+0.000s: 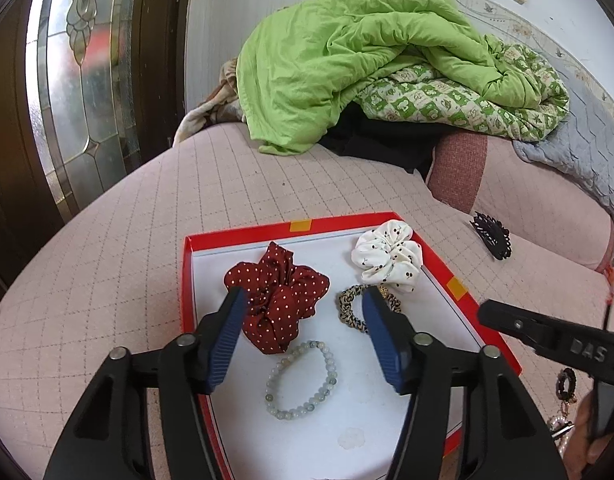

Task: Organize jewelry
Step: 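Move both tools back toward the pearl necklace and black hair tie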

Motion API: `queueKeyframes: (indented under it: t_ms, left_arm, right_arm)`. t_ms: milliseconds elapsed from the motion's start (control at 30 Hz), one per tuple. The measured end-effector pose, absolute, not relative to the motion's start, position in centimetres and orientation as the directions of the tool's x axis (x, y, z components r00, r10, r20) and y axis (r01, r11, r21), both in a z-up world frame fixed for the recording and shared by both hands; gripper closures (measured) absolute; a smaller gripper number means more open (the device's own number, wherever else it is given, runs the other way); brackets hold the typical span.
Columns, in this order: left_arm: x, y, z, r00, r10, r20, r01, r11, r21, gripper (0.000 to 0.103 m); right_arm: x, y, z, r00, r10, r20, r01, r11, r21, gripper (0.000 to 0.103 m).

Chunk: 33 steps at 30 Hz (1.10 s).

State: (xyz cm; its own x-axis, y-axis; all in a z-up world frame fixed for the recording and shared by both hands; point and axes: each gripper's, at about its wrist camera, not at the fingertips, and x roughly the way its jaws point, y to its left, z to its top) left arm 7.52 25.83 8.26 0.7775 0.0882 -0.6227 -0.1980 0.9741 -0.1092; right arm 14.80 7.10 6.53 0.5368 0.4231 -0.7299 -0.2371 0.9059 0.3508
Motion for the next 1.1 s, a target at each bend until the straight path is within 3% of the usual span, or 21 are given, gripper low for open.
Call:
queueKeyframes:
  t_ms: [333, 700, 867, 1000, 1100]
  left_arm:
    - [6.7, 23.5, 9.6, 0.81, 0.117, -0.575, -0.178, 0.983, -0.052, 0.029]
    - [6.1, 18.2, 10.1, 0.829, 0.072, -0.555, -0.083, 0.997, 0.006, 0.023]
    - [4.8, 13.4, 10.4, 0.819, -0.084, -0.567, 0.091, 0.996, -0.017, 0.023]
    - [3.7, 8.7, 9.3, 0.729, -0.291, -0.62, 0.294, 0.951, -0.101, 0.023]
    - [2.8, 5.1, 7.8, 0.612, -0.427, -0.666, 0.427, 0.887, -0.176, 0.023]
  right_arm:
    - [9.5, 1.4, 8.1, 0.615, 0.398, -0.68, -0.203, 0.914, 0.352, 0.041]
    - [5.0, -8.6, 7.4, 0.695, 0.318, -0.645, -0.059, 0.919, 0.39, 0.039]
    - [4.0, -15.7, 5.8, 0.72, 0.245, -0.649, 0.077, 0.902, 0.426, 0.039]
    - [4.2, -19.3, 4.3, 0.709, 0.215, -0.672, 0.148, 0.886, 0.439, 0.04]
    - [4.5, -20.4, 3.1, 0.684, 0.247, -0.686, 0.14, 0.879, 0.457, 0.06]
